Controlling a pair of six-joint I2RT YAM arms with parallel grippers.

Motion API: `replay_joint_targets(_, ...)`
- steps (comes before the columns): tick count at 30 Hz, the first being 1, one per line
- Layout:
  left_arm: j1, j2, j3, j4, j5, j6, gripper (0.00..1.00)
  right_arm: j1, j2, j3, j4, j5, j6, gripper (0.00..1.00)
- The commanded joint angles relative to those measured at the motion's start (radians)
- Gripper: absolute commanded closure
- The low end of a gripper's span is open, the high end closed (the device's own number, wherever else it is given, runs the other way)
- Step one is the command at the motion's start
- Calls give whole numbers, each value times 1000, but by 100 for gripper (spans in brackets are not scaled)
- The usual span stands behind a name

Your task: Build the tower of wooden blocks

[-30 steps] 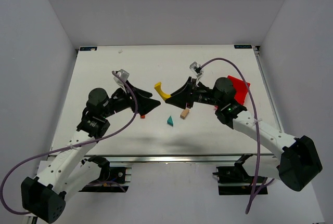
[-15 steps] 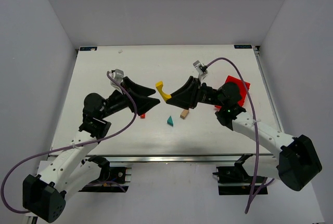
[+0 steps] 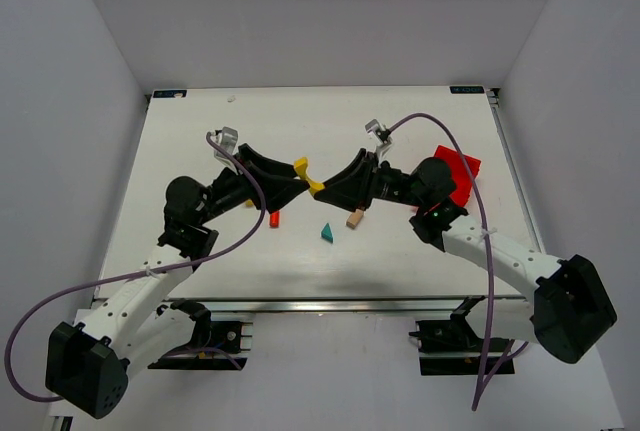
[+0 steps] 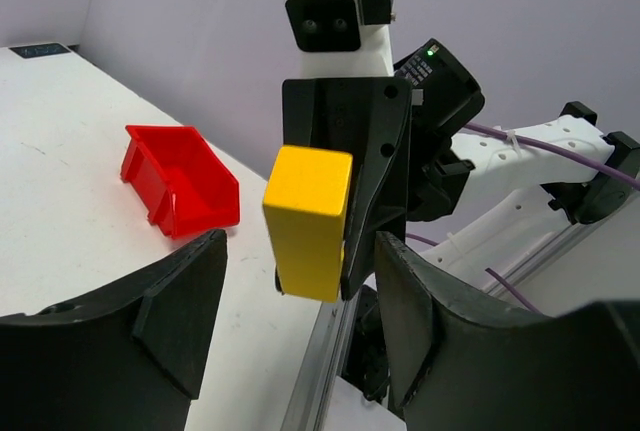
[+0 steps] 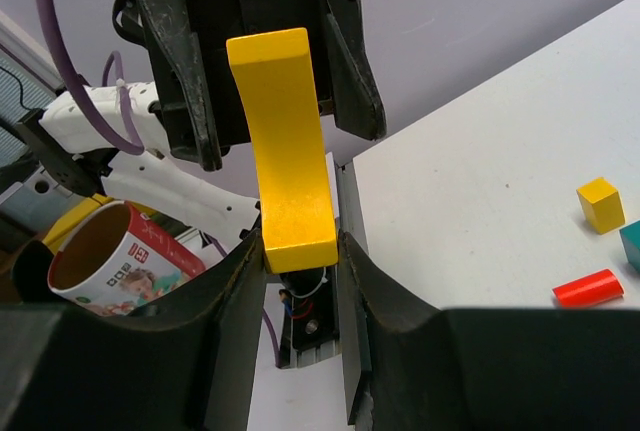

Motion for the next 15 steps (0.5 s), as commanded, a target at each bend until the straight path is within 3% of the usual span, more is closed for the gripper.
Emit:
replay_joint_targets(1, -13, -4, -6, 38, -23, -6, 30, 13, 12, 30, 49, 11, -11, 99)
replay_joint_targets(9, -30, 9, 7, 35, -8, 2, 48, 26, 41, 33, 80, 33, 9, 99)
replay_joint_targets(15, -40, -7, 2, -12, -23, 19, 34, 26, 29, 24, 109, 71, 7, 98)
